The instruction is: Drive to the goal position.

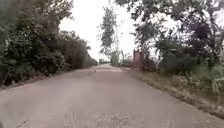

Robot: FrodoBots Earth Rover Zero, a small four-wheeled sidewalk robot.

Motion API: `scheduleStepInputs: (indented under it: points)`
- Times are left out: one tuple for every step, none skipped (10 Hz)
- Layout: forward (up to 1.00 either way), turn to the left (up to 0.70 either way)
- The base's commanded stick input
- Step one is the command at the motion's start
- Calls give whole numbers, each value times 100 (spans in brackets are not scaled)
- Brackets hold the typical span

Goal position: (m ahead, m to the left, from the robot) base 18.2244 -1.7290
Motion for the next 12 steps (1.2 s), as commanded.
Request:
scheduleStepInputs:
  points:
    - [70,0]
    - [70,0]
    - [70,0]
    - [70,0]
    - [70,0]
    - [70,0]
    - [70,0]
    - [70,1]
    - [70,8]
    - [70,35]
    - [70,34]
    - [70,20]
